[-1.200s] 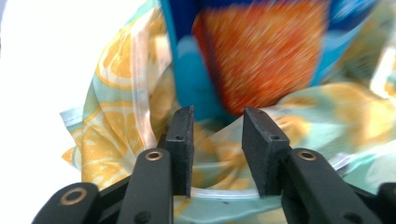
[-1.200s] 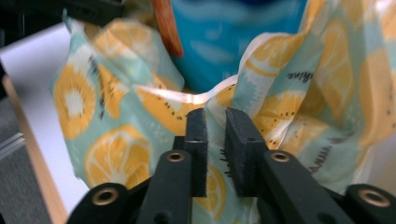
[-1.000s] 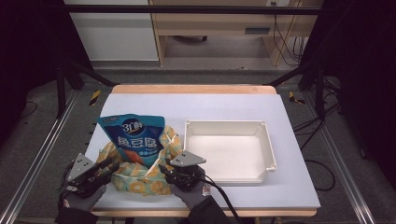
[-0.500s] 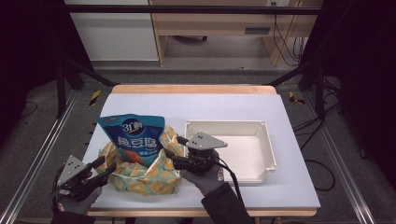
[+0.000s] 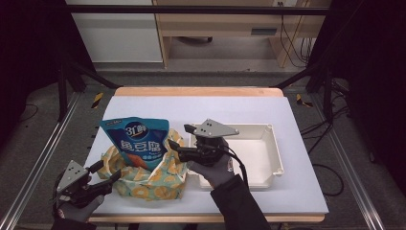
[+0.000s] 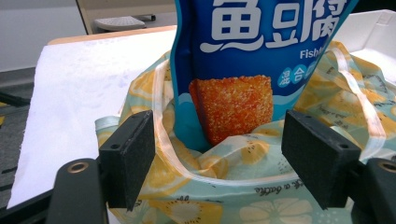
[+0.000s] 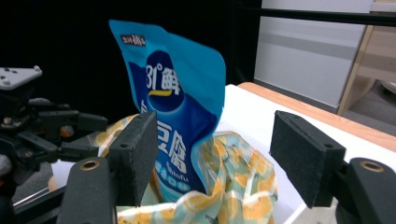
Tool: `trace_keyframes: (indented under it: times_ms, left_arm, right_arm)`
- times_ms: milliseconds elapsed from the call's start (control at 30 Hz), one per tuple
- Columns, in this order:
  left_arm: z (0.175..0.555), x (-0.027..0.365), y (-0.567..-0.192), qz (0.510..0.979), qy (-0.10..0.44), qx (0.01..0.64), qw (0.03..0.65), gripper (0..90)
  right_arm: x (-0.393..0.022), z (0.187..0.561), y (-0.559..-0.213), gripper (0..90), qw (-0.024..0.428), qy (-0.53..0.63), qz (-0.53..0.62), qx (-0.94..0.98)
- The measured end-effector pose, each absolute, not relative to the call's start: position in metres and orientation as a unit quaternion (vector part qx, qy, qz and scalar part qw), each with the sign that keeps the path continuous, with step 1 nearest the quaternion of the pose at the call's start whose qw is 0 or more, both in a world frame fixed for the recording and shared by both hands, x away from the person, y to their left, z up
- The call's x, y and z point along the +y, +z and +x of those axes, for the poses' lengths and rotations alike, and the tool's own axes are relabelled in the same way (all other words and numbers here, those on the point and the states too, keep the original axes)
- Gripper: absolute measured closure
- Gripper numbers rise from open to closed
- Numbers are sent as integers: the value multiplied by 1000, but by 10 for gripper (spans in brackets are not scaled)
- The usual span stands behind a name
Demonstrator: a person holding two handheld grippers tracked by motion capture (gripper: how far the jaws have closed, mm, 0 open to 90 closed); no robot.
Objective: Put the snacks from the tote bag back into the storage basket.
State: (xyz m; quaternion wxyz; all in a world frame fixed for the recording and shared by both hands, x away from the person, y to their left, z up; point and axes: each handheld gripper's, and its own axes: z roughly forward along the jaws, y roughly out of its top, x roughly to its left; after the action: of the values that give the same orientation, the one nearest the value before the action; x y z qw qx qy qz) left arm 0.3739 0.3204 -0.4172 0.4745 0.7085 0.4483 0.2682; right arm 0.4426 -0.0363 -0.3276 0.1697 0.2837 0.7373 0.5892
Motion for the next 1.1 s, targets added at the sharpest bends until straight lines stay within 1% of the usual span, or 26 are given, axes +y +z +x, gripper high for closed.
trace_keyframes:
  times_ms: [300, 533, 767, 967, 1100]
  left_arm:
    - [375, 322, -419, 711, 265, 451, 469, 254]
    - [375, 322, -419, 709, 265, 451, 472, 249]
    - [374, 326, -419, 705, 268, 452, 477, 240]
    - [374, 326, -420, 704, 270, 452, 476, 240]
    - [374, 327, -420, 704, 271, 452, 476, 240]
  right_arm:
    - [-29, 452, -309, 329, 171, 597, 272, 735]
    - [-21, 458, -300, 327, 172, 596, 269, 737]
    - [-6, 466, -289, 326, 178, 592, 256, 743]
    - [7, 470, -290, 332, 172, 584, 245, 754]
    - [14, 475, -297, 341, 167, 581, 247, 757]
